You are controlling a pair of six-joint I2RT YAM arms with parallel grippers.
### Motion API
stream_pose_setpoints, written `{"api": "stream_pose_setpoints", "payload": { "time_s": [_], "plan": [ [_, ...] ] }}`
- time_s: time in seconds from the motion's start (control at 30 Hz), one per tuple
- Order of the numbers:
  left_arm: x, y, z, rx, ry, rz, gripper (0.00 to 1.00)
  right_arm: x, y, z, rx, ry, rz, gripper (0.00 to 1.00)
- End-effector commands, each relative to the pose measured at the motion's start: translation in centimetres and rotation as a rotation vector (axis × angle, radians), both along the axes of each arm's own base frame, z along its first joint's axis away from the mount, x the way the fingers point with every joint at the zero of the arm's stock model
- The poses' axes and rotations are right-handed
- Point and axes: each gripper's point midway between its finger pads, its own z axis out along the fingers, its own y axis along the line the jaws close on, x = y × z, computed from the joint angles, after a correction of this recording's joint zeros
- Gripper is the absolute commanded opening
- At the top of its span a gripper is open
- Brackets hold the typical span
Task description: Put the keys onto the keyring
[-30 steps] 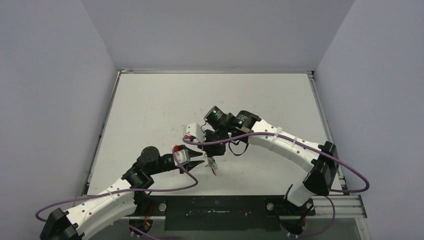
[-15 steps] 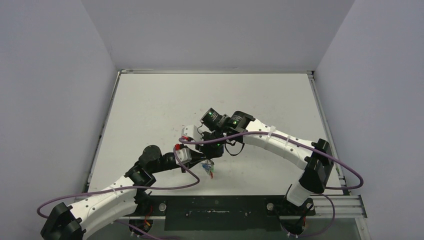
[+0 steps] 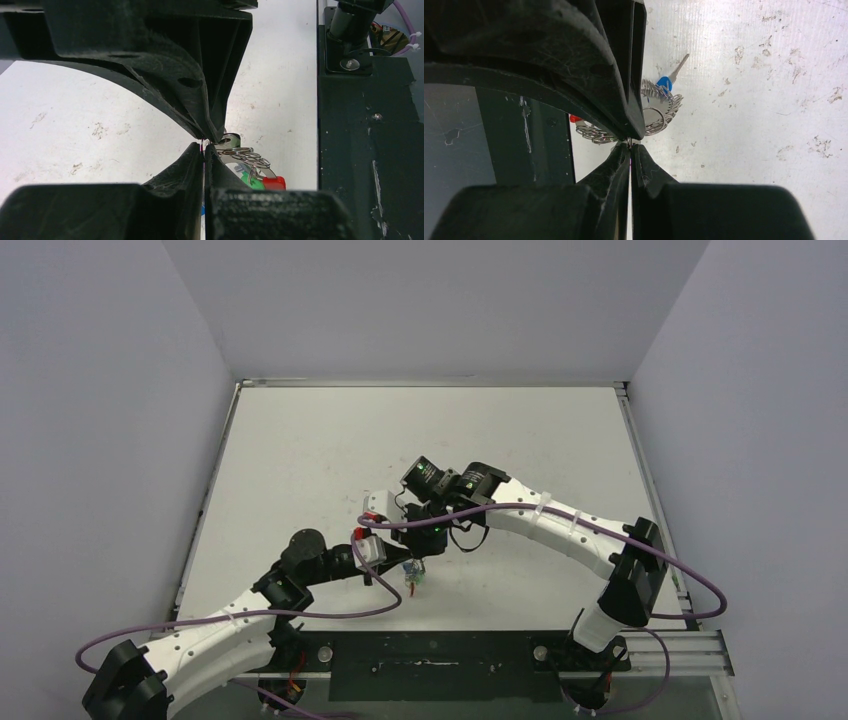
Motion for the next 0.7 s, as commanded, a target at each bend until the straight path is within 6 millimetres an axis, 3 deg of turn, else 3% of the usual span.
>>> {"api": "stream_pose_setpoints", "payload": {
  "time_s": [0.0,0.13,0.4,0.5,0.67],
  "plan": [
    [0.1,-0.4,1.2,-0.009,-0.045,-0.014,0.0,0.3,1.5,2.5,0.1,-0.047,0.01,0.0],
    [0.0,-0.2,1.4,-0.022,-0.048,-0.007,0.0,1.4,1.5,2.8,0.147,-0.086,-0.038,0.1],
    [-0.3,0.0,1.9,-0.108,-0.053,0.01,0.0,3.3,1.2,5.8,0.453,-0.094,-0.135,0.63],
    [-0.5,0.0,2.0,-0.122,-0.057,0.0,0.0,3.1,0.4,6.1,0.559,-0.124,-0.109,0.69],
    [-0.8,-0.1,2.3,-0.137,-0.069,-0.014,0.0,1.7,-0.1,6.9,0.749,-0.241,0.016,0.69]
  ]
}}
